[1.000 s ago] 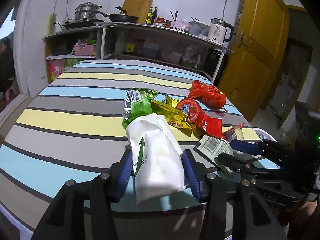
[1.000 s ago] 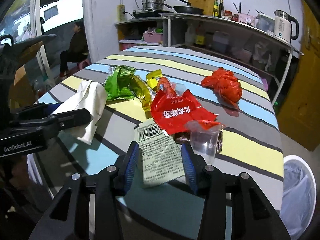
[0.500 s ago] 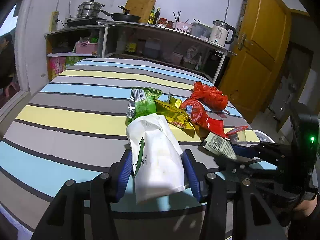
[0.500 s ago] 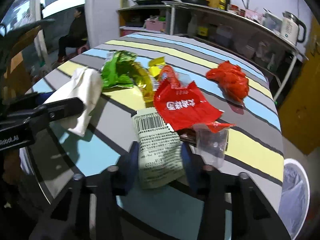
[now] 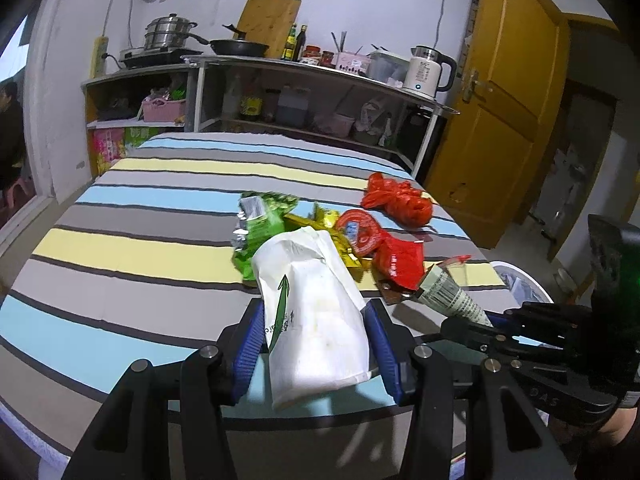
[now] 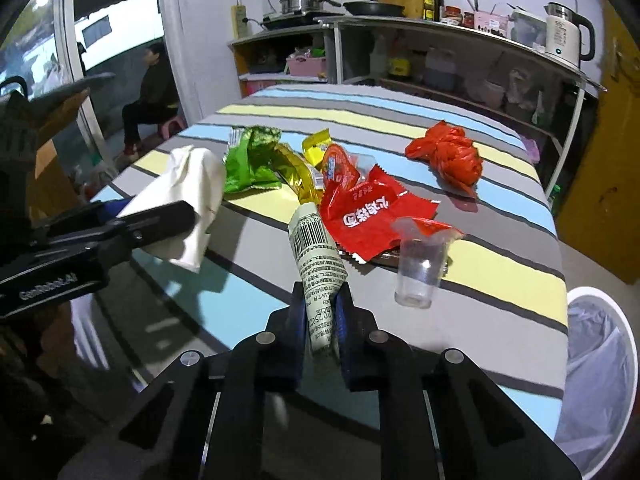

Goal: Collect trash
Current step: 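Grasp the barcode paper strip with the right tool, then carry the paper bag and paper strip over the bin and open both tools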

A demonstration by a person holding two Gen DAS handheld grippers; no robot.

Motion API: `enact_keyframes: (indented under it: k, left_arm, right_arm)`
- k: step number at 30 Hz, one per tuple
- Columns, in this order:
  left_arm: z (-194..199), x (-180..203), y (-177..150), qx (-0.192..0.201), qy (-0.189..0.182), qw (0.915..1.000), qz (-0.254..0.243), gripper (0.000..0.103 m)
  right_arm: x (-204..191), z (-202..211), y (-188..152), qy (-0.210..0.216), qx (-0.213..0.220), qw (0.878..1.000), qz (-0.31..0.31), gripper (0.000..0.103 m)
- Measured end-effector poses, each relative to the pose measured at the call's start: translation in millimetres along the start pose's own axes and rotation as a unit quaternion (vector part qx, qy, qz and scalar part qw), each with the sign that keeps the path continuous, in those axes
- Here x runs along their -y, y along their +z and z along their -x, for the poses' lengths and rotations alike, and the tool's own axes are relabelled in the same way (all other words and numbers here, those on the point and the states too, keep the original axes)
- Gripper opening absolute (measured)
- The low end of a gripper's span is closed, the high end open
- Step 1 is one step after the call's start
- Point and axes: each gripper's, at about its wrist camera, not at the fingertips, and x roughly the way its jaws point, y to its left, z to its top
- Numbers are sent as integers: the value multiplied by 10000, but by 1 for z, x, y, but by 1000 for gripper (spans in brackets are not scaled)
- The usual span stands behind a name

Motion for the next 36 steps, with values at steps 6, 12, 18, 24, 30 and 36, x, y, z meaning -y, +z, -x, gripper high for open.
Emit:
enact_keyframes:
  k: [6,12,18,24,30,36]
  left_arm:
    - [3,22,3,30,-158,9997,-194,51]
    - [3,51,10,64,-387,9982,-450,51]
    - [-3,86,18,89,-687,9951,-709,51]
    - [-16,126,28,102,-1019,9896,-1010,51]
    - [-32,167,34,32,-1365,9825,-1269,52]
    - [-52,206,35,-78,-1608,9754,-1504,52]
  right_arm:
    - [13,23,-5,-116,232,9994,-234,14]
    - [34,44,-13,-339,384,9974,-505,14]
    - [60,64,-24,-651,522,9934,-785,14]
    - [89,85,-33,-988,643,9872,-1073,14]
    - [121,102,-48,-1299,679,9791,-1407,14]
    - [148,114,-65,-1516,668,9721,-1663,14]
